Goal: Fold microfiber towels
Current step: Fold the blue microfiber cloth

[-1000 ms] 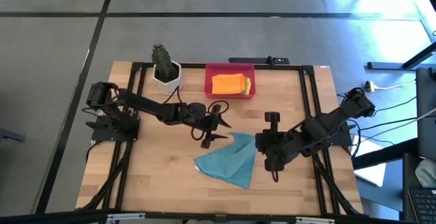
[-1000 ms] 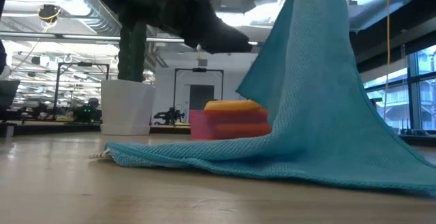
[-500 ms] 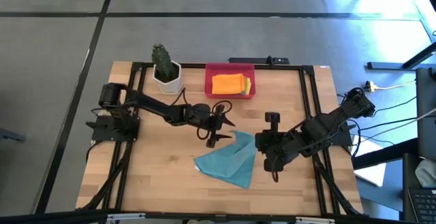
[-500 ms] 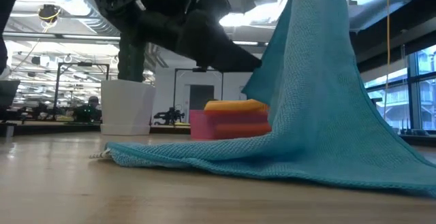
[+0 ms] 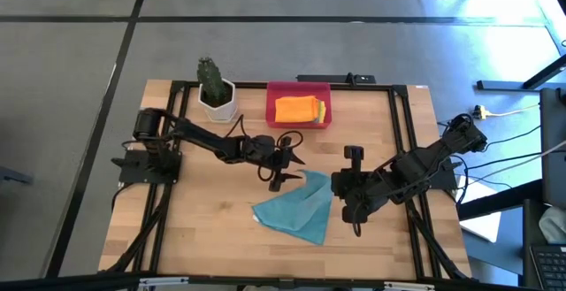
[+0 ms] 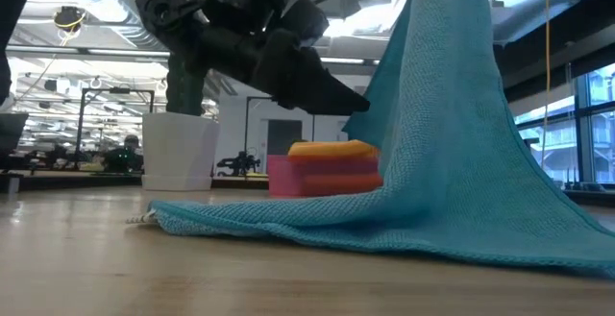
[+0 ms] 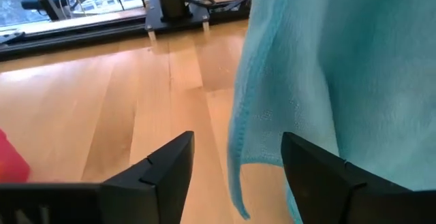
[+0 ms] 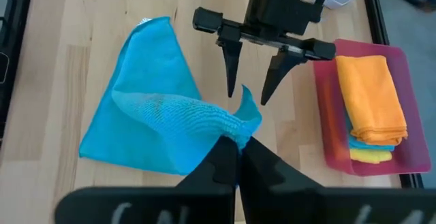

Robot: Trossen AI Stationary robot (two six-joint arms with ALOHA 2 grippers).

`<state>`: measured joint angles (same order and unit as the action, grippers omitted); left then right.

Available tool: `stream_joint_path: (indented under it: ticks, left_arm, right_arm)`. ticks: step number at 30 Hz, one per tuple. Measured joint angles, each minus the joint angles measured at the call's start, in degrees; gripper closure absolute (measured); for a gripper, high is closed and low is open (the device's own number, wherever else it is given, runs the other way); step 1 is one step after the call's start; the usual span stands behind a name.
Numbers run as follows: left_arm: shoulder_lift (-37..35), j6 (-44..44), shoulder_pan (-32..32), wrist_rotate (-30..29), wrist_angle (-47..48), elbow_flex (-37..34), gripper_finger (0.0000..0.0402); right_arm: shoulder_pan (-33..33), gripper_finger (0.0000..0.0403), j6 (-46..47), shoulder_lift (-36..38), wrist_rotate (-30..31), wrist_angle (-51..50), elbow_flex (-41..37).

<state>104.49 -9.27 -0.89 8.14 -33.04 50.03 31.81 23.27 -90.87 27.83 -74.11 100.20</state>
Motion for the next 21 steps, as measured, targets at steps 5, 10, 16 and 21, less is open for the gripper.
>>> stream_joint_path:
  ticks: [5,10,16,21]
  left_arm:
    - [0.47,0.11,0.00,0.02,-0.46,0.05,0.0201]
    - [0.89,0.14,0.00,-0.97,-0.42,0.01,0.0217]
    - [1.53,0.12,0.04,-0.53,-1.14,0.01,0.0266]
    - [1.66,-0.10,0.36,-0.58,-1.35,0.01,0.0324]
  right_arm:
    - [0.00,0.0397,0.28,-0.01,-0.02,0.00,-0.02]
    - [0.00,0.0397,0.23,-0.02,-0.02,-0.02,-0.02]
    - [-0.01,0.0397,0.21,-0.02,-0.33,-0.11,-0.02]
    - [0.00,0.0397,0.15,-0.02,-0.78,-0.14,-0.02]
